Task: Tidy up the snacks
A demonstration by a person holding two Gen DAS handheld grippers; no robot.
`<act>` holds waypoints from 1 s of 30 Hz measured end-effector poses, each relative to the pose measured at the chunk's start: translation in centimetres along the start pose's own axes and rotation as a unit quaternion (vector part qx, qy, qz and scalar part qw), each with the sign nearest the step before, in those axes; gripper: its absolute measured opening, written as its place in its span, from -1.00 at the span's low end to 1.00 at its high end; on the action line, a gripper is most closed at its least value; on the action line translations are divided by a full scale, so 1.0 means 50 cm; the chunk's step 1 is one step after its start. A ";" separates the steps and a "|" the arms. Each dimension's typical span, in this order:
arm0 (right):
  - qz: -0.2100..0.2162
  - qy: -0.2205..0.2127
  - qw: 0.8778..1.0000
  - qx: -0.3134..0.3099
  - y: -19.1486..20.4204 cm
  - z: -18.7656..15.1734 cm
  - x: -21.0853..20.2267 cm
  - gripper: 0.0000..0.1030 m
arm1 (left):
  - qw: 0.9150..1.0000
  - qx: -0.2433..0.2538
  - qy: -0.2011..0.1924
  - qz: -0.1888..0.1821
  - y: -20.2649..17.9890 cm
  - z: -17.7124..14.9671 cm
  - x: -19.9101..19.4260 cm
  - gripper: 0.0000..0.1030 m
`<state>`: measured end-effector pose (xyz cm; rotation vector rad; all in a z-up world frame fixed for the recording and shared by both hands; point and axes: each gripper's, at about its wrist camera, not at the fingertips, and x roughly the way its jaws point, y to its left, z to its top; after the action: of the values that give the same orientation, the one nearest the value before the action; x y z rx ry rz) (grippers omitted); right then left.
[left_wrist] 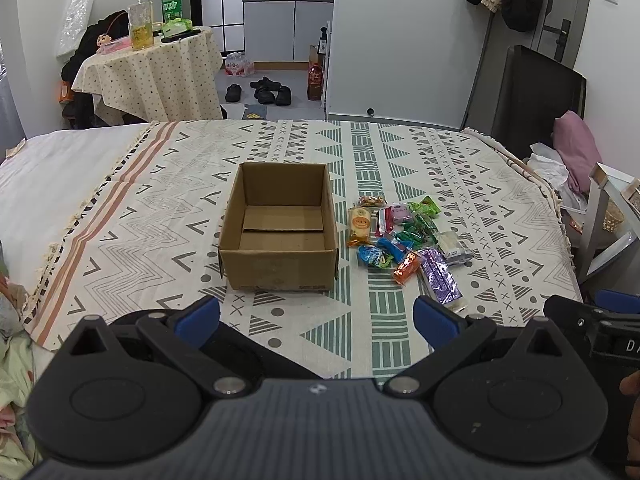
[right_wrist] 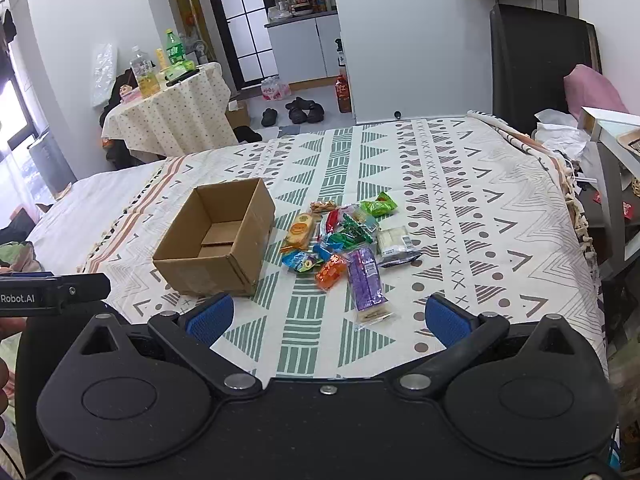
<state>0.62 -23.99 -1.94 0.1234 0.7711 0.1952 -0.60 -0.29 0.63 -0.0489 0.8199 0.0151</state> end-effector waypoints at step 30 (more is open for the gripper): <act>0.000 0.005 1.000 0.002 -0.004 -0.001 0.004 1.00 | 1.000 0.000 0.005 -0.003 0.003 -0.014 0.004 0.99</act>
<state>0.74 -24.15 -2.15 0.1259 0.7820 0.1940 -0.98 -0.15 0.02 -0.0508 0.8293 0.0091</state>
